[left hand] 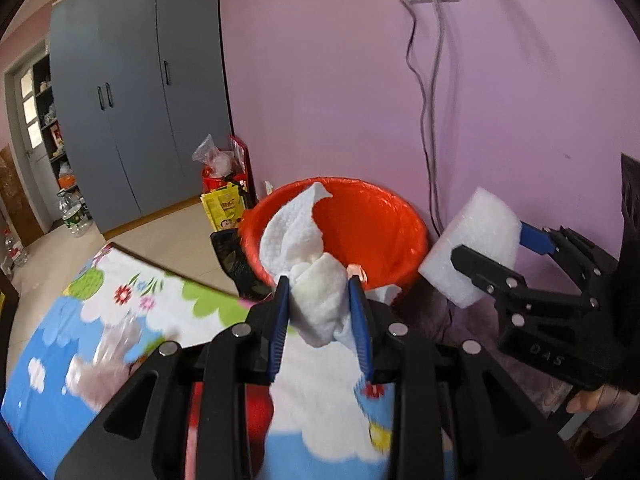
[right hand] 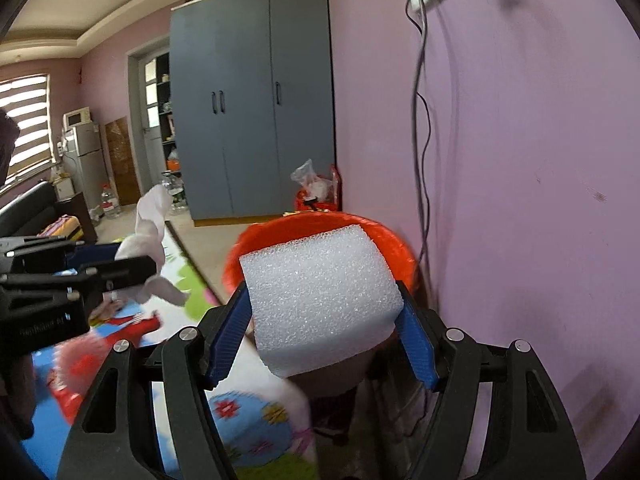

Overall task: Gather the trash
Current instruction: 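Carry napkin and foam block over the red bin and open both tools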

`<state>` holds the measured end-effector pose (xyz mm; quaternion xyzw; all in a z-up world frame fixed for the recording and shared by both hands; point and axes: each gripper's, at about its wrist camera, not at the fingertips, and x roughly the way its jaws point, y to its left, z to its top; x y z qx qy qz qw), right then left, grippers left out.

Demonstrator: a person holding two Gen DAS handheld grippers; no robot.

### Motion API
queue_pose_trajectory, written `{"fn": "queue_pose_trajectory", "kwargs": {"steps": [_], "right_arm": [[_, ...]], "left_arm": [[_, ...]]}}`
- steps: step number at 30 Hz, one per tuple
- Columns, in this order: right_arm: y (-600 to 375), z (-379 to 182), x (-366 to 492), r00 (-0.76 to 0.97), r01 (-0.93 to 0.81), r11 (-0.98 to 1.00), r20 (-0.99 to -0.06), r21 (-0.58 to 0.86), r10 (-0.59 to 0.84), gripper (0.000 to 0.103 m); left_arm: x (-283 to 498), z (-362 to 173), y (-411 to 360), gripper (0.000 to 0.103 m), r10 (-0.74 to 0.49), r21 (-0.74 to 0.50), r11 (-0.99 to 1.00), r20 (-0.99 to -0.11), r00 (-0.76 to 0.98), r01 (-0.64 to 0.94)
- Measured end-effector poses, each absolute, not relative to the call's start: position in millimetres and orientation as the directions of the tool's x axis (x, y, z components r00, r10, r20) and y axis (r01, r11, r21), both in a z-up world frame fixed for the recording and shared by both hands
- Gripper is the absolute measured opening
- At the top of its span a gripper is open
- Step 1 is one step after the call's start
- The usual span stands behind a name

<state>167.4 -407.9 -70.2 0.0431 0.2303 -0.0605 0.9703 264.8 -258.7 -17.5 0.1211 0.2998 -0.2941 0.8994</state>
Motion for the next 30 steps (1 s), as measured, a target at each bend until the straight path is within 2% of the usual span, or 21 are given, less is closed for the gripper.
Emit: {"fn": "queue_pose_trajectory", "kwargs": {"steps": [13, 14, 15, 16, 17, 18, 22, 25, 27, 30], "right_arm": [[-453, -101, 270, 0.867, 0.162, 0.986, -0.482, 0.037, -0.124, 0.068], [-453, -106, 279, 0.864, 0.165, 0.986, -0.485, 0.026, -0.132, 0.069], [-453, -109, 285, 0.86, 0.165, 0.986, -0.493, 0.021, -0.133, 0.071], [-452, -112, 290, 0.856, 0.163, 0.986, -0.5, 0.019, -0.132, 0.081], [-451, -115, 294, 0.856, 0.167, 0.986, -0.498, 0.008, -0.14, 0.085], [-449, -118, 294, 0.859, 0.169, 0.986, -0.489, -0.002, -0.148, 0.085], [-443, -126, 280, 0.861, 0.157, 0.988, -0.492, 0.011, -0.131, 0.085], [-435, -121, 255, 0.865, 0.159, 0.987, -0.483, 0.008, -0.135, 0.085], [-434, -112, 233, 0.869, 0.171, 0.985, -0.476, 0.038, -0.133, 0.085], [-422, -93, 196, 0.882, 0.178, 0.982, -0.453, 0.069, -0.128, 0.085]], "left_arm": [[386, -42, -315, 0.034, -0.435, 0.039, 0.806, -0.637, 0.636, 0.591], [395, -43, -321, 0.04, -0.431, 0.045, 0.807, -0.638, 0.638, 0.589], [401, -45, -324, 0.052, -0.429, 0.047, 0.809, -0.635, 0.642, 0.586], [406, -45, -326, 0.06, -0.426, 0.048, 0.813, -0.63, 0.649, 0.581], [411, -45, -327, 0.073, -0.423, 0.051, 0.818, -0.622, 0.659, 0.573], [415, -45, -329, 0.076, -0.418, 0.06, 0.824, -0.609, 0.674, 0.564], [412, -38, -323, 0.076, -0.42, 0.068, 0.825, -0.591, 0.689, 0.561], [399, -26, -305, 0.08, -0.411, 0.061, 0.841, -0.575, 0.707, 0.538], [384, -13, -286, 0.091, -0.396, 0.06, 0.857, -0.559, 0.729, 0.512], [352, 7, -258, 0.098, -0.361, 0.062, 0.885, -0.532, 0.766, 0.461]]}}
